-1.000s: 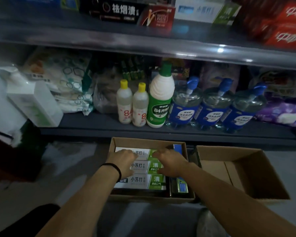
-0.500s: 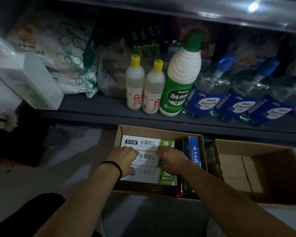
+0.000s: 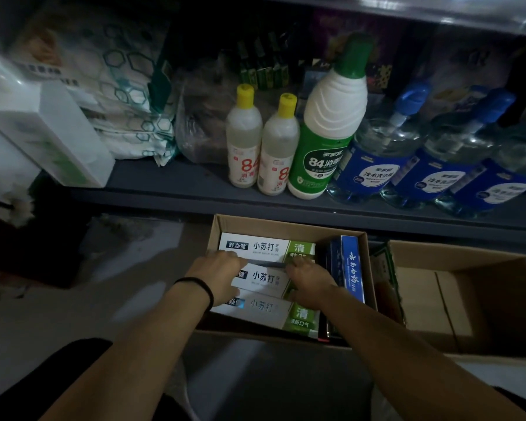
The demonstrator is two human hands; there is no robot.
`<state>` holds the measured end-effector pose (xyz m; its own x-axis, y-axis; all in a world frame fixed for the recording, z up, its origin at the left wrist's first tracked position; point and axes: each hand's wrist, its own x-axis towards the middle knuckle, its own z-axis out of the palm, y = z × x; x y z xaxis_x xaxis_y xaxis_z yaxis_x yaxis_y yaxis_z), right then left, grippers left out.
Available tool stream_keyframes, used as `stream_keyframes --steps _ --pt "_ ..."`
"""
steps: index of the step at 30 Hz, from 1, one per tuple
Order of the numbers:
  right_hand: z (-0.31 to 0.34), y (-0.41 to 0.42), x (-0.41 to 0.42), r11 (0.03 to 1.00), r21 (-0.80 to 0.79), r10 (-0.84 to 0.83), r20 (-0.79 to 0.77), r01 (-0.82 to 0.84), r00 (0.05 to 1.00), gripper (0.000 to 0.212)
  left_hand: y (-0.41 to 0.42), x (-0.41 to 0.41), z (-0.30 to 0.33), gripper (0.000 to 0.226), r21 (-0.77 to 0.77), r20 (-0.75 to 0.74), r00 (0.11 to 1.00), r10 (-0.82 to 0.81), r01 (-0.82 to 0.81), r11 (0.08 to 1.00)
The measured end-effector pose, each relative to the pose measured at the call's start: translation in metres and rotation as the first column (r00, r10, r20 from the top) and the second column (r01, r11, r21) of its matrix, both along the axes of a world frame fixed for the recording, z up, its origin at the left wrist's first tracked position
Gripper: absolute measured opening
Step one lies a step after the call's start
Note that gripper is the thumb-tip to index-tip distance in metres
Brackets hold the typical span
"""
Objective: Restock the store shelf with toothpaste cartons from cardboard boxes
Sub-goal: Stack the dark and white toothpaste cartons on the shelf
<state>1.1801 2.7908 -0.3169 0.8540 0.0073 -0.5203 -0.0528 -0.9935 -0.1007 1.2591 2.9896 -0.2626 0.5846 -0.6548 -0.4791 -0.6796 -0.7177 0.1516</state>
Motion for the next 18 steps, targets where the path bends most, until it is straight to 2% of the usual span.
stream_keyframes --steps 5,13,18 --pt "-0.0053 0.0005 -0.0013 0.996 0.072 -0.052 -0.074 0.058 0.996 0.051 0.0023 0.0001 -0.0021 0.048 0.0 -0.002 1.0 0.006 -0.006 1.0" --pt "-0.0055 -0.0051 0.0019 0.961 0.205 -0.152 -0.157 0.183 0.976 0.074 -0.0025 0.0025 -0.0007 0.046 -0.005 0.002 1.0 -0.023 0.024 1.0" --pt "-0.006 -0.0053 -0.0027 0.967 0.194 -0.147 -0.107 0.165 0.983 0.07 -0.006 -0.0003 0.0005 0.045 0.009 0.021 0.999 -0.043 0.043 0.999"
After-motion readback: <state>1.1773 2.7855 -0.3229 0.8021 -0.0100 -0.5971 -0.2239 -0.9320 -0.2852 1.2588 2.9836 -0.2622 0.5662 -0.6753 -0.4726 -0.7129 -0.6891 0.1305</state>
